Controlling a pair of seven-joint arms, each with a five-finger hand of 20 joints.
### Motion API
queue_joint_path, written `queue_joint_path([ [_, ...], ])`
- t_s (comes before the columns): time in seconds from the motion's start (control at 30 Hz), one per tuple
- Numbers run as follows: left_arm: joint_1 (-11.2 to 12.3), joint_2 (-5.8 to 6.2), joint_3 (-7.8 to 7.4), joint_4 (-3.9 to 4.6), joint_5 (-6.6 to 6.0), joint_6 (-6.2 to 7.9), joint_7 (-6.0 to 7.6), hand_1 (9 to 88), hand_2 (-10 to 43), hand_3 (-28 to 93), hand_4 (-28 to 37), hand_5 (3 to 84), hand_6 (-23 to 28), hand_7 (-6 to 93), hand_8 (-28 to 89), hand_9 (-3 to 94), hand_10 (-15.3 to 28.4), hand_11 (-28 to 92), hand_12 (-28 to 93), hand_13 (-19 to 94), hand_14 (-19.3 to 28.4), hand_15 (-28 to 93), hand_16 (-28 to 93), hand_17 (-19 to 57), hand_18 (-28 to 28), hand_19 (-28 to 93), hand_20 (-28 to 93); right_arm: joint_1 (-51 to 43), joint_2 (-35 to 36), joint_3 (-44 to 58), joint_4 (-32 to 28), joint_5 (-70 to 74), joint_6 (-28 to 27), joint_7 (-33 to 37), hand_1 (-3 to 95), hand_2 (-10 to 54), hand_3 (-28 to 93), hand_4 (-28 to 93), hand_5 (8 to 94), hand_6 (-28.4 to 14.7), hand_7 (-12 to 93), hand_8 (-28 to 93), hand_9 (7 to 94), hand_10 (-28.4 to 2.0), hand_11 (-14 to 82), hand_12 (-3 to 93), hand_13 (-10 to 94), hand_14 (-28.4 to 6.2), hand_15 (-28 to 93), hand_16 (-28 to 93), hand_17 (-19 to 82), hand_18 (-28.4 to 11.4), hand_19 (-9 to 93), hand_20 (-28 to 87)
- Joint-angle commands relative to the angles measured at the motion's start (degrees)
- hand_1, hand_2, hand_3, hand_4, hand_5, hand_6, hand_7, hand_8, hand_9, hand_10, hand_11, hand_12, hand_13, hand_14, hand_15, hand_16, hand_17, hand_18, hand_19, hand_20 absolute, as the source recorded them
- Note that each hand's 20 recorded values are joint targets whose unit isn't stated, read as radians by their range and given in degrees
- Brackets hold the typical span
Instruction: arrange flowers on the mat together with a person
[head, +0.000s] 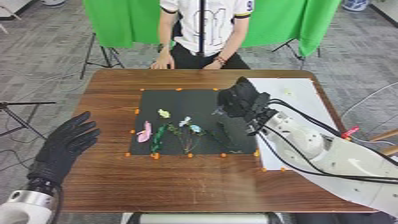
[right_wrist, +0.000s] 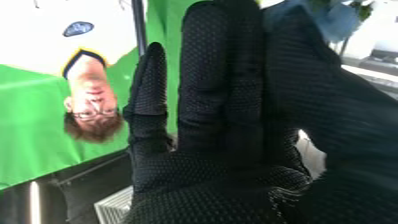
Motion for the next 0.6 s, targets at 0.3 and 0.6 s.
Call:
queue_joint_path([
  [0.3,0.7,-0.04,0.47,0.31,-0.12,-0.18,-0.16,26.2,-0.8,71,-18.8,29.2,2.5,22.5,-11,26.4,12.0,25,17,22,14.7,35,0,-8.0,21.4,47,7,2.9,-3.9,-2.7,3.6,-3.5,1.0,2.0,50.1,-9.3,79,-28,68.8,7.9,45,-8,85.5,-2.2,10.7,42.6,70,0.6,45,42,25,-14.2,67,41],
  [0.6,1.7,0.13,-0.13,0.00,-0.40,0.30,0.53,26.1,-0.6,71,-18.7,29.1,2.4,22.4,-11,26.2,11.9,24,17,22,14.7,34,0,-8.0,21.4,47,7,-10.1,4.9,14.2,-6.5,-1.2,-17.0,-2.7,35.5,-6.3,89,-28,61.2,4.7,38,-7,72.4,-6.4,23.1,31.9,61,-4.6,55,31,20,-15.3,65,41],
])
